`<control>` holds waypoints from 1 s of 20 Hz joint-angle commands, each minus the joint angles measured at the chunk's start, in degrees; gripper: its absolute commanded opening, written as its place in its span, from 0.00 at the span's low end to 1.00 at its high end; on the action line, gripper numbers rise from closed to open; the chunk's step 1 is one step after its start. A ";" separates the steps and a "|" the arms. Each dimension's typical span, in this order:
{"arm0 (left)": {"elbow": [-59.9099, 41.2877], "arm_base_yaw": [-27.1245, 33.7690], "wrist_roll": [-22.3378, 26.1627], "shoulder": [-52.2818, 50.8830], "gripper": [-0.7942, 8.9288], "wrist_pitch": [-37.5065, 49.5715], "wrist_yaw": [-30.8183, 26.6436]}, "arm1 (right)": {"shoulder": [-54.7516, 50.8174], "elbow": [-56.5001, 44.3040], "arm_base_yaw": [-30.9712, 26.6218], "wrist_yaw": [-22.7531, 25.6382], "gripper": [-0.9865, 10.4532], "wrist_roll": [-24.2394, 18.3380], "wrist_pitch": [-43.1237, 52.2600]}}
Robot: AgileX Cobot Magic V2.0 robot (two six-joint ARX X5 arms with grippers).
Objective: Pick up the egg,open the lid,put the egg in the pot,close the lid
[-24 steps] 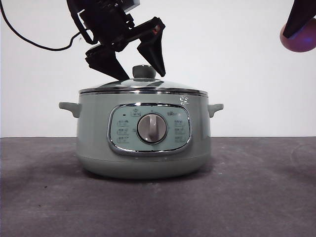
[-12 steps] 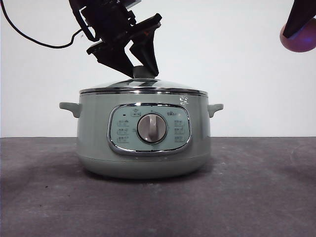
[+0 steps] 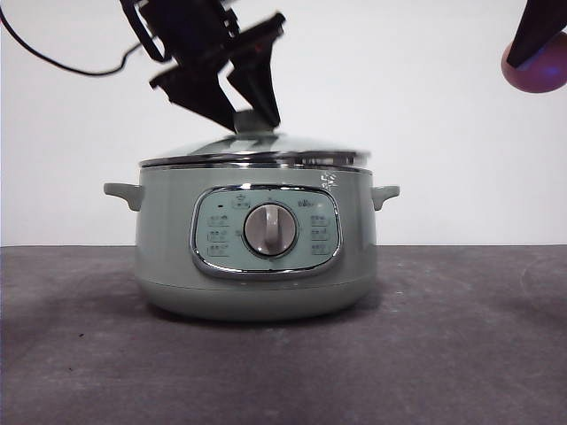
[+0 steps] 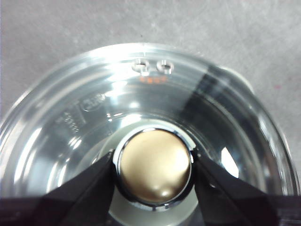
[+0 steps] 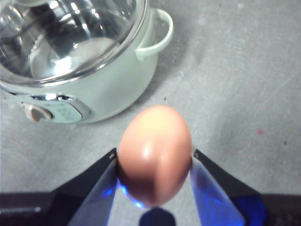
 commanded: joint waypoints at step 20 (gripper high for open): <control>0.70 0.09 -0.66 -39.89 0.07 -23.34 -5.18 | 45.97 31.28 9.68 -7.23 0.07 -5.86 13.68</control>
